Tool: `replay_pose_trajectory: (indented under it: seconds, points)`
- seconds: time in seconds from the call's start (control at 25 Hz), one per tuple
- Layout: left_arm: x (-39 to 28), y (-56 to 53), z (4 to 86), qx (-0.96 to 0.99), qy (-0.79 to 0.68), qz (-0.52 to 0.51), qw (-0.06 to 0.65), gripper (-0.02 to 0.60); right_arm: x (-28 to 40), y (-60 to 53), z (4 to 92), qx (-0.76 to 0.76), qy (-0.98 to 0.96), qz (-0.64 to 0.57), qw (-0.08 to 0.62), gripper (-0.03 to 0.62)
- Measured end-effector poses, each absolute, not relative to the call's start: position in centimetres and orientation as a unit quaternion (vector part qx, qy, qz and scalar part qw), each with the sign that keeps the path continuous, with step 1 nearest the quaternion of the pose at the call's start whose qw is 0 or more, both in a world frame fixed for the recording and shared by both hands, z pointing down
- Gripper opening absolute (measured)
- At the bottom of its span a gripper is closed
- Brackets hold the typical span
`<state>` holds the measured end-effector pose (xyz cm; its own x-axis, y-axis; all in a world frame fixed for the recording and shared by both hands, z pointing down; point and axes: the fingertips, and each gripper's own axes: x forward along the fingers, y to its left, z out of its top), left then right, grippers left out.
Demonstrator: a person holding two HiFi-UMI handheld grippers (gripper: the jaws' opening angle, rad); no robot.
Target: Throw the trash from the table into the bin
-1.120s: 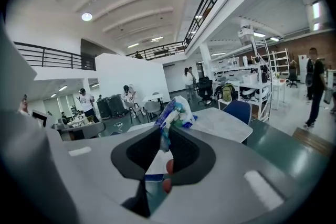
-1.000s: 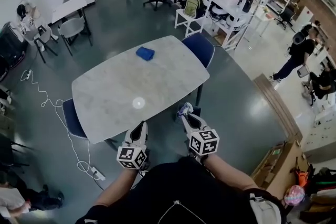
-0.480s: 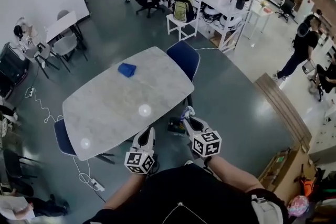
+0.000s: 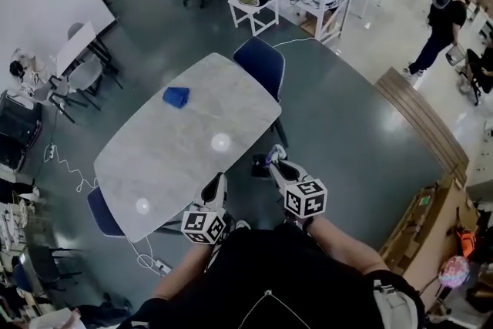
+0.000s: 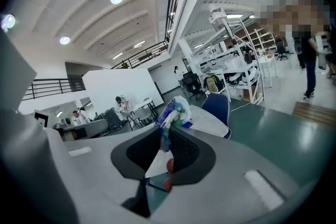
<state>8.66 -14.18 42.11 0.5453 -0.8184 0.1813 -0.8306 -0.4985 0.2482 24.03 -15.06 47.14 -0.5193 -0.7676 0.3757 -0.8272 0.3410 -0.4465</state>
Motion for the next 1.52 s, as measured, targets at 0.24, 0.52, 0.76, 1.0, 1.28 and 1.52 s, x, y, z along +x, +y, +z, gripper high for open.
replay_pose_trajectory:
  seconds: [0.24,0.52,0.76,1.0,1.28,1.52]
  points:
    - [11.1,-15.1,43.2,0.886,-0.437,0.026,0.155,0.000,26.6,-14.0,49.9,0.523,-0.790,0.312,0.072,0.081]
    - [10.3,-18.0,49.9,0.877,-0.428,0.074,0.205,0.000,27.9,-16.3,58.5,0.538,-0.761,0.340,0.126,0.081]
    - [7.8,-20.1,57.3,0.848,-0.468,0.085,0.234,0.000,29.4,-19.4,75.3,0.522,-0.760,0.316,0.223,0.081]
    - [5.5,-18.8,65.7,0.817,-0.501,0.111,0.261,0.000,29.0,-20.3,93.6,0.488,-0.748,0.336,0.300,0.081]
    - [4.9,-16.1,75.3,0.795,-0.509,0.114,0.310,0.000,29.4,-22.2,110.8,0.484,-0.709,0.374,0.350,0.084]
    - [4.2,-14.2,81.2,0.778,-0.517,0.116,0.338,0.000,29.6,-22.9,120.9,0.475,-0.689,0.382,0.392,0.087]
